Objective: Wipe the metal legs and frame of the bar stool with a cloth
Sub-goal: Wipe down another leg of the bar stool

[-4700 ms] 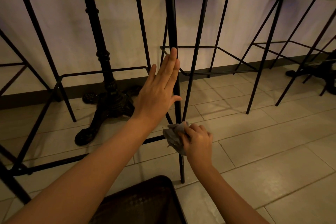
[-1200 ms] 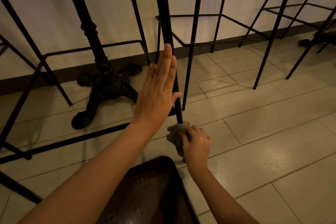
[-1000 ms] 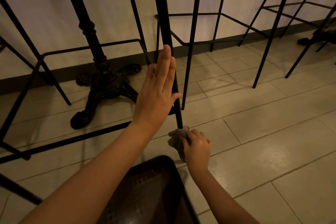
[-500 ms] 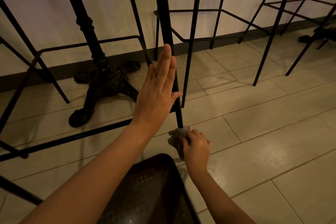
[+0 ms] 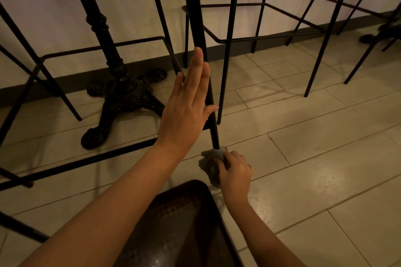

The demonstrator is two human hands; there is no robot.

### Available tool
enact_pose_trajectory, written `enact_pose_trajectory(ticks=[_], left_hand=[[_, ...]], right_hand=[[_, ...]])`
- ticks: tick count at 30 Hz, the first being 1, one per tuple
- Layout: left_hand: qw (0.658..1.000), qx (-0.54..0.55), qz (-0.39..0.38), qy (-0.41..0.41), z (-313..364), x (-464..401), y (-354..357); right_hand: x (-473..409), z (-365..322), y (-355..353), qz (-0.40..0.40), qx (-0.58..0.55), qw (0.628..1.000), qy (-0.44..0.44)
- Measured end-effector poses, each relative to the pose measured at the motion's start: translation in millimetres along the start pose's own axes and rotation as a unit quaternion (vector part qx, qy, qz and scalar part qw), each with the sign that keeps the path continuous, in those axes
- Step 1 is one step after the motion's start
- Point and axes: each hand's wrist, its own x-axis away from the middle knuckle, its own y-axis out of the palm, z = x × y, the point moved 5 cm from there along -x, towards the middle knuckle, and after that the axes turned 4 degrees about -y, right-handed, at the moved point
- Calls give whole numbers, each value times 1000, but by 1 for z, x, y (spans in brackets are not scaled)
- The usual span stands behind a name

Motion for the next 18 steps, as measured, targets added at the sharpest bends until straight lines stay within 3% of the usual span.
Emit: enact_pose_trajectory(ticks=[8, 18], left_hand=[[999, 41, 1, 23, -1, 4, 5], [1000, 19, 3, 8, -1, 7, 10]], right_hand=[[15, 30, 20, -62, 54, 996, 28], [9, 20, 15, -31, 8, 999, 26]])
